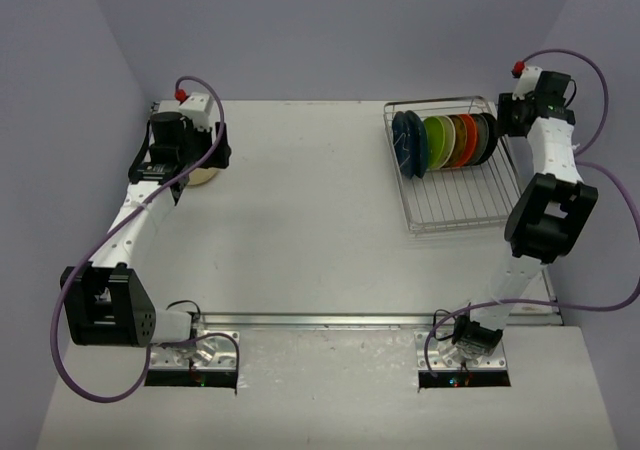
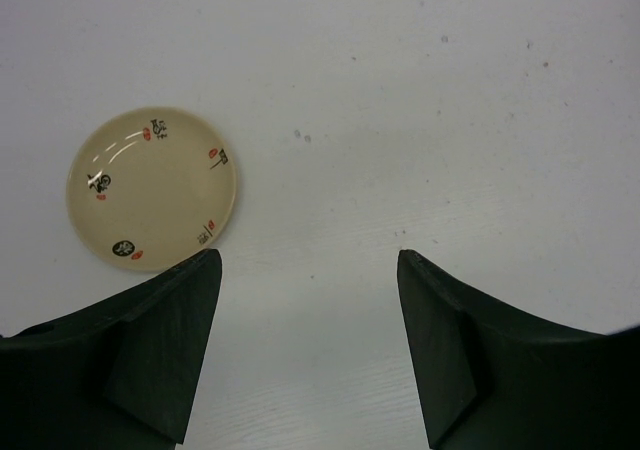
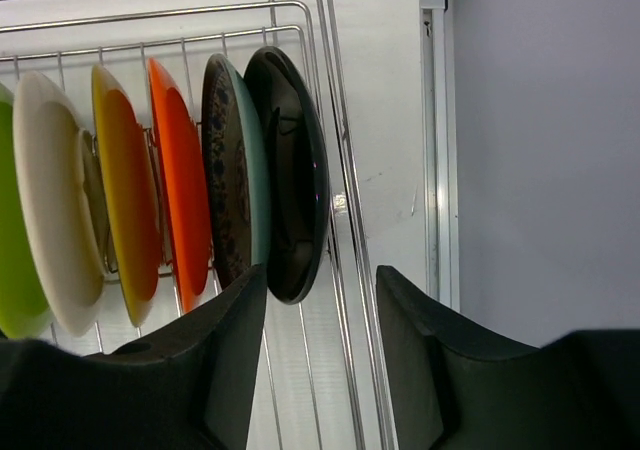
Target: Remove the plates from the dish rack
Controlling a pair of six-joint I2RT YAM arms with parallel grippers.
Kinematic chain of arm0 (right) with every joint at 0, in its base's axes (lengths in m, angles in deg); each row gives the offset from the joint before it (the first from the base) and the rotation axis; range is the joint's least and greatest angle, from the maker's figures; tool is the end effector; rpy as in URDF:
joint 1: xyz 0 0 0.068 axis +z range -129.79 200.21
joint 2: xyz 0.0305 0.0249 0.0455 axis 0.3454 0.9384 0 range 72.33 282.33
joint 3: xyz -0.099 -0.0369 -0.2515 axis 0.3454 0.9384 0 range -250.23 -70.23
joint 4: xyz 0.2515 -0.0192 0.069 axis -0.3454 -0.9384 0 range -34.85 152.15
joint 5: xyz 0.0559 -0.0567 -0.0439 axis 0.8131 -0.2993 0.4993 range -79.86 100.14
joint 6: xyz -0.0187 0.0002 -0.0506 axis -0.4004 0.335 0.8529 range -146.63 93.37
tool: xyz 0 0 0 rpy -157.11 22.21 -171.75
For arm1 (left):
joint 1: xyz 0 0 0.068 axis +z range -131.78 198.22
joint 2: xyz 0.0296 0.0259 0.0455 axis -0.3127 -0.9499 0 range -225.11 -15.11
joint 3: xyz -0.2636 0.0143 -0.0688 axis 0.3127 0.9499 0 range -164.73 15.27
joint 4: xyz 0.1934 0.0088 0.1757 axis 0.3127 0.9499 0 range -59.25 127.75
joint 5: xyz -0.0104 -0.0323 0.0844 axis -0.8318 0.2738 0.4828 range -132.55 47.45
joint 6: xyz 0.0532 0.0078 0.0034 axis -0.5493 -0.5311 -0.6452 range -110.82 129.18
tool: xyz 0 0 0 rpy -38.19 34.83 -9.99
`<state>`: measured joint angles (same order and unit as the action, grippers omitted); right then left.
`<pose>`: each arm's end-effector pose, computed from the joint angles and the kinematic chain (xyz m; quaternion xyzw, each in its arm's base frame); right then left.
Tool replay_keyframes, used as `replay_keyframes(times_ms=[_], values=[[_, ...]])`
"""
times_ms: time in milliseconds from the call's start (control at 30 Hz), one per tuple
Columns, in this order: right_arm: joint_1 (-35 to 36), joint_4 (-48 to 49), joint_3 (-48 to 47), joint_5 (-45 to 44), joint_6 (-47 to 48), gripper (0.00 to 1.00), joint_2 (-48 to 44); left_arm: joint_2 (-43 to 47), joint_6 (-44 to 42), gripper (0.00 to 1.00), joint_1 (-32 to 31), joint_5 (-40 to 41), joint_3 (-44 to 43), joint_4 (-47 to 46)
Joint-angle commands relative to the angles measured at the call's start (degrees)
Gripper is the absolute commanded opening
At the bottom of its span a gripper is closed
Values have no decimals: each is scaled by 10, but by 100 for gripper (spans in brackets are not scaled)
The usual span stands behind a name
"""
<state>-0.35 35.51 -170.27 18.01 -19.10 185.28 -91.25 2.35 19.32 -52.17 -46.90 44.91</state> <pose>0.4319 -0.1568 0.2908 0.0734 0.9000 -0.0429 0.4276 0.3053 -0.0002 0.3176 0.0858 0.8515 -0.0364 0.5160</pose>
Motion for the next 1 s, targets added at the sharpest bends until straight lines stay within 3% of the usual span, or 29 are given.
replay_keyframes(times_ms=[0,300,400,467,567,667,967], values=[[-8,19,-29,-4,5,47,24,11,1,69,-5,13,-13,-36],[-8,68,10,-23,15,39,52,-1,18,69,-5,1,-11,-30],[-8,77,21,-26,19,29,52,-2,20,69,-5,2,-10,-28],[-6,89,44,-15,20,13,26,-3,21,69,-5,2,-5,-29],[4,129,106,-8,32,1,-23,-11,29,69,-5,3,0,-31],[15,137,130,-2,43,0,-67,-20,32,69,-4,4,-6,-29],[18,77,63,-13,30,0,-113,-24,31,69,-5,10,-37,-10]])
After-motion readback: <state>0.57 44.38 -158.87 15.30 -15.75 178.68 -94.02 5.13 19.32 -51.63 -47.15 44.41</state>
